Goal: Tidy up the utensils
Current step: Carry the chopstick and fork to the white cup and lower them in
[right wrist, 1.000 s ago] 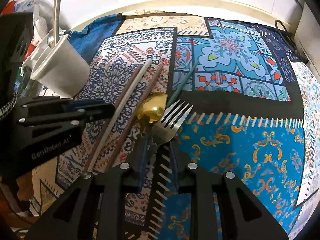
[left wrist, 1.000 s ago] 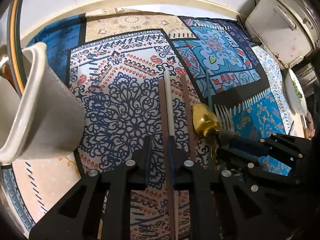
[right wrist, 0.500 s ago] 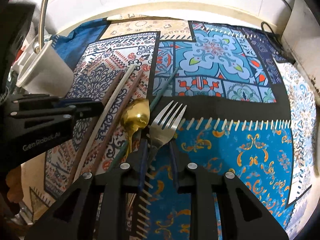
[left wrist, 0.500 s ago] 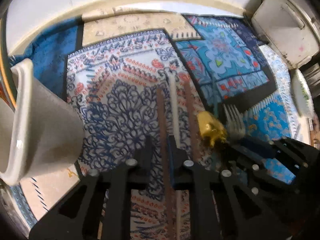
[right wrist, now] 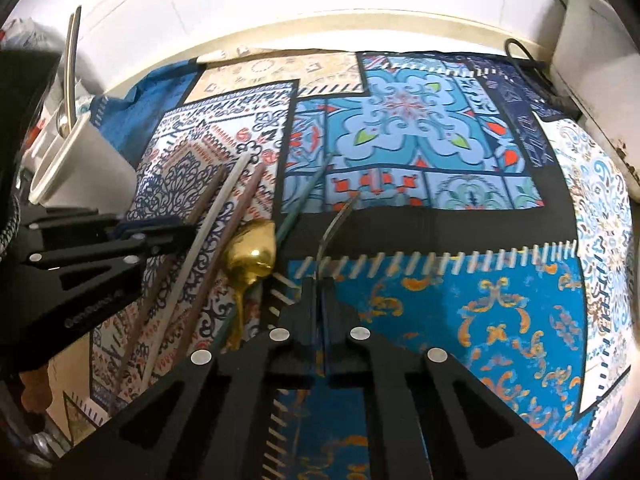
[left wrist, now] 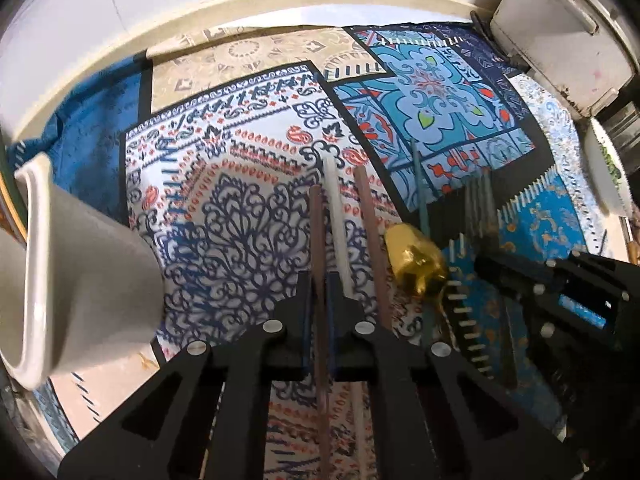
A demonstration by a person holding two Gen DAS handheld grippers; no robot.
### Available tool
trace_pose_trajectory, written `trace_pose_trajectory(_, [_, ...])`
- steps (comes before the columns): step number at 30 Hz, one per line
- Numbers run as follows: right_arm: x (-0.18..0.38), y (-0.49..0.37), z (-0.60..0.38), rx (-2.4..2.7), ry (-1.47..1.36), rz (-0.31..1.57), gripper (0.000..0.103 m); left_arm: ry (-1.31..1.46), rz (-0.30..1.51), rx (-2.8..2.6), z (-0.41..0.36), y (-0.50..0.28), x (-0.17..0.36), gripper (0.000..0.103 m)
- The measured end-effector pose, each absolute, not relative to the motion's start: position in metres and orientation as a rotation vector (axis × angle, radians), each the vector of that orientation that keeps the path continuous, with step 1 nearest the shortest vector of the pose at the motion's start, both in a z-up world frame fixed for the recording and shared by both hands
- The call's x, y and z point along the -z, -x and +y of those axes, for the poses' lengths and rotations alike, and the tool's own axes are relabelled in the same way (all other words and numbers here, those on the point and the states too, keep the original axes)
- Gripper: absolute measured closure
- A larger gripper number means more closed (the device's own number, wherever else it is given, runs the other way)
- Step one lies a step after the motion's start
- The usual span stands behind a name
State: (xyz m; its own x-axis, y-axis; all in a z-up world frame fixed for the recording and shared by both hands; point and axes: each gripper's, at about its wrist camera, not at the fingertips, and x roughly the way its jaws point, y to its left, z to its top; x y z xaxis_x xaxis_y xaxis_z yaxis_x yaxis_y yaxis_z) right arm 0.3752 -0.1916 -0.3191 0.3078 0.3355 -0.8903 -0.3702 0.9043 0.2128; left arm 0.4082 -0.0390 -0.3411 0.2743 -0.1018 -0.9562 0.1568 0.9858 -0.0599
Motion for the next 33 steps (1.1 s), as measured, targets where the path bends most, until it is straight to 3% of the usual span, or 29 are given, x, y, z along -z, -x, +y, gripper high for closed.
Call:
trace_pose_trajectory(15, [0.28,-0.366,-0.229,-0.476,-0.067,1.067,0.101,0.079,1.104,0.159,-0.027,-0.364,0.274,0.099])
trace_pose_trajectory(33, [0.21,-0.359,-0.19,-0.641,-0.04,0.896,0.101,0.127,0.876,0.055,0.008,-0.311,0.194,0.099])
